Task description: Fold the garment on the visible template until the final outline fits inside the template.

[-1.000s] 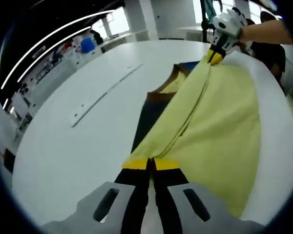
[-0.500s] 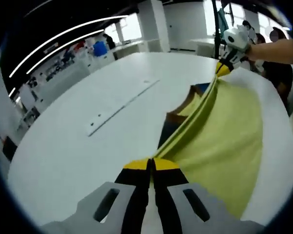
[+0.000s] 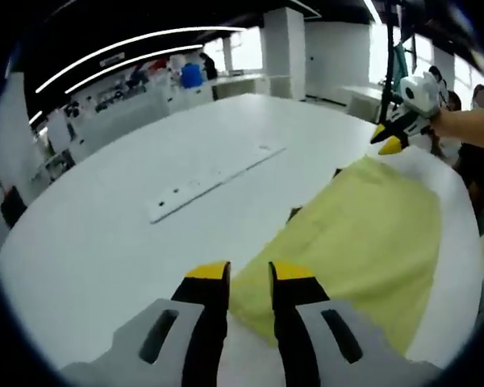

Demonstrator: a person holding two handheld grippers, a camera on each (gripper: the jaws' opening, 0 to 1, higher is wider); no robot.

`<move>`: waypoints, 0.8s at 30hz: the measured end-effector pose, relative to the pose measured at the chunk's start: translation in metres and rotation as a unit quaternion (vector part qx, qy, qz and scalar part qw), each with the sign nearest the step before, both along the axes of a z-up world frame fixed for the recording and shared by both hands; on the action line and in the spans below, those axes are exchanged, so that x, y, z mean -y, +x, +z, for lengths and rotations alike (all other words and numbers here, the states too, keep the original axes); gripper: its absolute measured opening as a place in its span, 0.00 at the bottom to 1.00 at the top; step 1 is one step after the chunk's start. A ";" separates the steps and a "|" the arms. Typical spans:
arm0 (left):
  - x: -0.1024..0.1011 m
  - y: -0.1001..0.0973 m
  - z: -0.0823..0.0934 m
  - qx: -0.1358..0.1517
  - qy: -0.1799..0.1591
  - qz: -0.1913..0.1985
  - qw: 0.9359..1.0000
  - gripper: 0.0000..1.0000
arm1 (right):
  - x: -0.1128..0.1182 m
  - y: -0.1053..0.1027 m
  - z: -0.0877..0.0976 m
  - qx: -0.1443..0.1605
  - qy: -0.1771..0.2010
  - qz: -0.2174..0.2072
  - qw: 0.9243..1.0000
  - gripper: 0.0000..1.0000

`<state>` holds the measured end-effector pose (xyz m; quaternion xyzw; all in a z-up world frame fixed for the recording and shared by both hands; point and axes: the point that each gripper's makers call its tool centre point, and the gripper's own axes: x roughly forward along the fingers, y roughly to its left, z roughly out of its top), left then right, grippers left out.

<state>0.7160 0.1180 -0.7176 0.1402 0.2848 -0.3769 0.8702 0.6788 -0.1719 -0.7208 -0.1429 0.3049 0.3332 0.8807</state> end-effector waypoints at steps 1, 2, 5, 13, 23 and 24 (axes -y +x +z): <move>0.000 -0.002 0.001 -0.001 -0.004 0.000 1.000 0.24 | -0.002 -0.001 0.001 0.000 0.004 0.003 1.000 0.19; -0.001 -0.004 0.002 -0.002 -0.007 -0.001 1.000 0.25 | -0.003 -0.002 0.002 0.001 0.004 0.005 1.000 0.19; -0.002 -0.010 0.006 0.000 -0.019 -0.003 1.000 0.30 | -0.007 -0.005 0.005 0.003 0.013 0.008 1.000 0.21; -0.003 -0.025 0.011 -0.007 -0.048 0.004 0.999 0.39 | -0.015 -0.016 0.010 0.001 0.031 0.011 0.999 0.28; 0.003 -0.049 0.013 -0.021 -0.066 -0.007 0.998 0.49 | -0.014 -0.037 0.010 -0.014 0.045 0.007 0.999 0.33; 0.004 -0.052 0.013 -0.023 -0.068 -0.008 0.997 0.49 | -0.013 -0.039 0.011 -0.014 0.046 0.007 0.999 0.34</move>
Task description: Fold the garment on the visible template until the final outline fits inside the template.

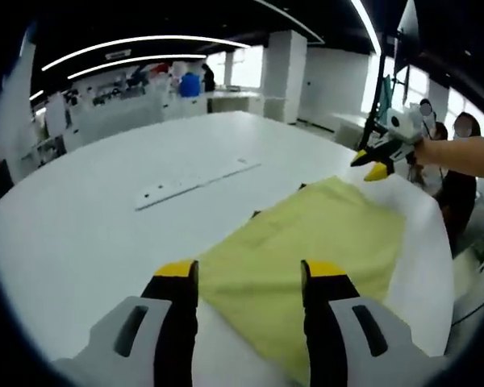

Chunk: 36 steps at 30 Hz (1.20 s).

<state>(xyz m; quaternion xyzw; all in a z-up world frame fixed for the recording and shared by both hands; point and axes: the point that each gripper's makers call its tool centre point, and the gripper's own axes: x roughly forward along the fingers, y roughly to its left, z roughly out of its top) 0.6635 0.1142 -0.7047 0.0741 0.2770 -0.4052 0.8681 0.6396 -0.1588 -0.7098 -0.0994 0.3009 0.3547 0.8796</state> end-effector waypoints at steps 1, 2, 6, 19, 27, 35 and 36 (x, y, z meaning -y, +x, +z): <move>0.001 -0.003 0.000 -0.001 -0.002 -0.002 1.000 0.49 | 0.000 -0.003 0.001 0.000 0.004 -0.002 1.000 0.34; 0.002 -0.006 0.000 -0.002 -0.002 -0.003 1.000 0.50 | 0.001 -0.005 0.002 0.000 0.007 -0.003 1.000 0.35; 0.005 -0.018 0.002 -0.006 -0.009 -0.010 1.000 0.52 | 0.004 -0.016 0.003 -0.001 0.013 -0.006 1.000 0.37; 0.007 -0.047 0.008 -0.011 -0.026 -0.004 1.000 0.55 | 0.013 -0.047 0.008 0.007 0.032 -0.023 0.999 0.42; 0.006 -0.061 0.006 -0.013 -0.029 0.000 0.999 0.56 | 0.015 -0.064 0.010 0.011 0.042 -0.032 0.999 0.42; 0.002 -0.075 0.000 -0.017 -0.035 0.006 0.999 0.55 | 0.014 -0.078 0.009 0.017 0.048 -0.036 0.998 0.42; 0.002 -0.076 -0.001 -0.018 -0.036 0.007 0.999 0.55 | 0.014 -0.079 0.008 0.017 0.051 -0.036 0.998 0.42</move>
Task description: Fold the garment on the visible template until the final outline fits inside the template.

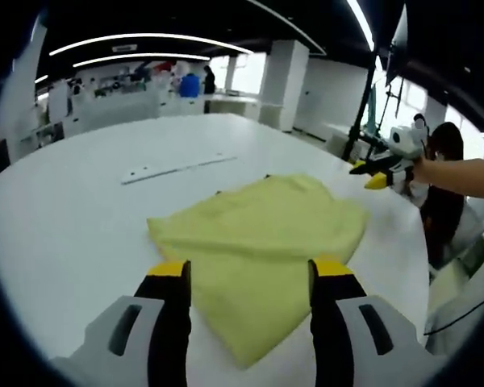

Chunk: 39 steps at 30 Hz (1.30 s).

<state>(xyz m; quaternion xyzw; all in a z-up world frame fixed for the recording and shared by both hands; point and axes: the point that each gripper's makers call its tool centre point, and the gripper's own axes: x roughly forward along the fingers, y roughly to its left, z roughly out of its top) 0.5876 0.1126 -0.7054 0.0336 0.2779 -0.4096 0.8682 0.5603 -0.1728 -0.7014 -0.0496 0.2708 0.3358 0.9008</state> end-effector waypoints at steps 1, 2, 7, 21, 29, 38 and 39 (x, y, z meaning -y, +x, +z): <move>-0.001 -0.002 -0.001 -0.001 -0.003 0.002 1.000 0.55 | -0.001 -0.002 -0.001 0.001 0.000 0.000 1.000 0.42; -0.002 -0.003 -0.002 -0.001 -0.005 0.003 1.000 0.55 | -0.001 -0.004 -0.002 0.001 0.000 0.000 1.000 0.41; -0.005 -0.012 -0.010 -0.005 -0.012 0.009 1.000 0.53 | -0.003 -0.016 -0.011 0.002 0.003 -0.001 1.000 0.37; -0.020 -0.033 -0.030 -0.014 -0.016 0.027 0.999 0.47 | -0.001 -0.033 -0.025 0.008 0.022 -0.017 1.000 0.33; -0.032 -0.042 -0.038 -0.018 -0.017 0.039 0.999 0.38 | 0.000 -0.039 -0.032 0.003 0.019 -0.018 1.000 0.29; -0.036 -0.047 -0.047 -0.026 -0.011 0.046 0.999 0.32 | 0.002 -0.051 -0.049 -0.015 0.013 -0.014 1.000 0.23; -0.036 -0.047 -0.048 -0.027 -0.010 0.045 0.999 0.30 | 0.003 -0.053 -0.051 -0.017 0.009 -0.013 1.000 0.22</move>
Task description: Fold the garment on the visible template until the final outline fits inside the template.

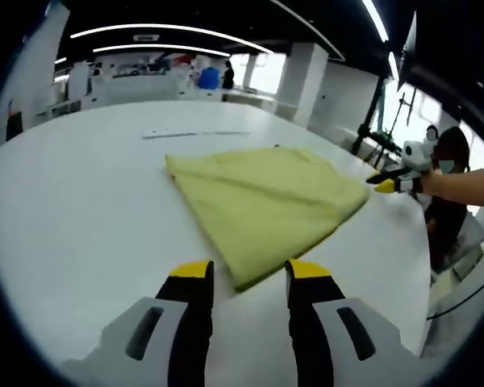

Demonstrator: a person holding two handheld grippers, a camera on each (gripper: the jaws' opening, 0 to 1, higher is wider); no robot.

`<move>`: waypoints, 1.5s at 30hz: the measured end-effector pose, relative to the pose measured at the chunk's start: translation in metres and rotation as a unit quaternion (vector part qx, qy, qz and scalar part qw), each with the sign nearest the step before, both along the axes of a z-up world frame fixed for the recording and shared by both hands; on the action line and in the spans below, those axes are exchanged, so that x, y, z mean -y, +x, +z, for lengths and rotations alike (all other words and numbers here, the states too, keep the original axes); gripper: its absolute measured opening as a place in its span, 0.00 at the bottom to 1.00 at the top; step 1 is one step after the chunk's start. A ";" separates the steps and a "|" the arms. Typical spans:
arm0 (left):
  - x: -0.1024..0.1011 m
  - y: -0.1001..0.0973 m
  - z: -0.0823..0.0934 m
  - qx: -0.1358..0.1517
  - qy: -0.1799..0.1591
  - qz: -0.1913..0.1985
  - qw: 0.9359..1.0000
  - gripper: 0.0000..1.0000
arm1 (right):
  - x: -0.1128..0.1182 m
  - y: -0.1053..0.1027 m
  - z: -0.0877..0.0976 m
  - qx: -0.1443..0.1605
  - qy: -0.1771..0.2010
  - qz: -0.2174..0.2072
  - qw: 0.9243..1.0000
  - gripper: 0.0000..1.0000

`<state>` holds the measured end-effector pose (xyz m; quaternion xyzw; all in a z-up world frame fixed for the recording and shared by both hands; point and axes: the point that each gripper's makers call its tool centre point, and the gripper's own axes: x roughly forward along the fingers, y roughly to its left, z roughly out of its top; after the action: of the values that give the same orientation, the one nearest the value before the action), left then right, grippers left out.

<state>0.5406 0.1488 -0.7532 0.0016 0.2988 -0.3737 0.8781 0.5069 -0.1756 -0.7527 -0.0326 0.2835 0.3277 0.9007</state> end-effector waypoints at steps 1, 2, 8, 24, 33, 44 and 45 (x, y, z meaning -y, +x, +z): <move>0.000 0.000 0.000 0.000 0.001 -0.001 1.000 0.29 | 0.000 -0.002 -0.002 -0.002 -0.001 0.002 1.000 0.20; 0.001 -0.001 -0.001 -0.002 0.000 -0.003 1.000 0.27 | 0.000 -0.003 -0.004 -0.004 -0.003 0.004 1.000 0.19; 0.004 0.000 -0.004 -0.004 0.002 -0.005 1.000 0.21 | -0.003 -0.005 -0.008 -0.009 -0.002 0.010 1.000 0.13; 0.002 0.001 -0.005 -0.010 0.000 0.000 1.000 0.03 | -0.006 0.000 -0.010 -0.001 -0.006 0.018 1.000 0.00; 0.001 -0.002 -0.008 -0.012 0.018 -0.008 1.000 0.00 | -0.001 -0.001 -0.011 -0.004 -0.013 0.019 1.000 0.00; -0.002 -0.004 -0.009 -0.013 0.022 -0.004 1.000 0.00 | 0.022 -0.002 -0.010 -0.005 -0.027 0.010 1.000 0.00; -0.002 -0.005 -0.009 -0.014 0.022 -0.005 1.000 0.00 | 0.023 -0.003 -0.010 -0.005 -0.028 0.010 1.000 0.00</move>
<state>0.5359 0.1507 -0.7623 0.0176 0.3191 -0.3711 0.8719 0.5040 -0.1983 -0.7624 -0.0592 0.2967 0.3290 0.8946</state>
